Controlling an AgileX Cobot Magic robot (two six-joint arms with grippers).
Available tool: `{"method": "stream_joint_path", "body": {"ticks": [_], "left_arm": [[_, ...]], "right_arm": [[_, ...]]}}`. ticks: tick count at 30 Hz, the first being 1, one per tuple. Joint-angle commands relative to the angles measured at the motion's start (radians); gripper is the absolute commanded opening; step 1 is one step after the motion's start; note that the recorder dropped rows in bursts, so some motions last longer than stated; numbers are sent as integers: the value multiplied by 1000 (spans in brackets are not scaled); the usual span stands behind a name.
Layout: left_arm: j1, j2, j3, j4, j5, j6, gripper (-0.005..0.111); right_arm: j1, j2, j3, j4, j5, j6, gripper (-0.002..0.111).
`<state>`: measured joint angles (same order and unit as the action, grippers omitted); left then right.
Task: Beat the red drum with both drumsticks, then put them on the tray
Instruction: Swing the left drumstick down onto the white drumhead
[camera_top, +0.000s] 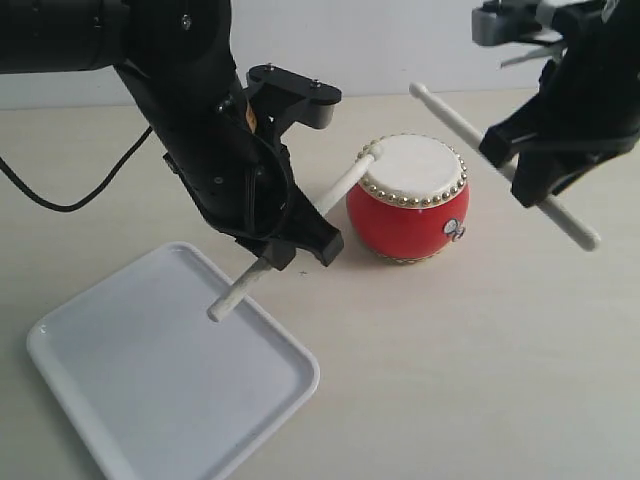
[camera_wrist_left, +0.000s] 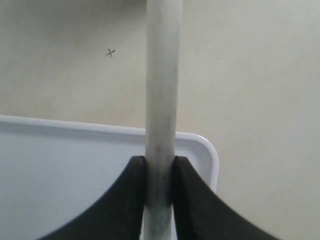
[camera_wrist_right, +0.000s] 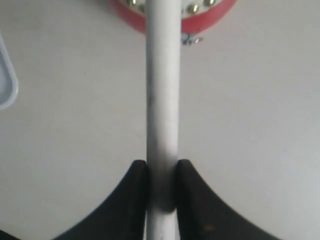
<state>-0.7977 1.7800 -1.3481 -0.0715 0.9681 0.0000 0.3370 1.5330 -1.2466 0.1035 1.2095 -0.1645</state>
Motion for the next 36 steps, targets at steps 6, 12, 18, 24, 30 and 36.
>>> {"method": "stream_joint_path", "body": {"ticks": [6, 12, 18, 24, 30, 36], "left_arm": [[1, 0, -6, 6, 6, 0, 0], [1, 0, -6, 18, 42, 0, 0], [1, 0, -69, 38, 60, 26, 0], [1, 8, -202, 63, 103, 72, 0], [1, 138, -306, 71, 192, 114, 0], [9, 327, -353, 106, 253, 129, 0]], "right_arm": [[1, 133, 66, -29, 12, 2, 0], [-2, 146, 15, -44, 12, 2, 0], [-2, 2, -59, -124, 12, 22, 0], [-74, -113, -26, -104, 12, 34, 0], [-104, -147, 42, -83, 12, 24, 0], [-104, -147, 80, 0, 12, -16, 0]]}}
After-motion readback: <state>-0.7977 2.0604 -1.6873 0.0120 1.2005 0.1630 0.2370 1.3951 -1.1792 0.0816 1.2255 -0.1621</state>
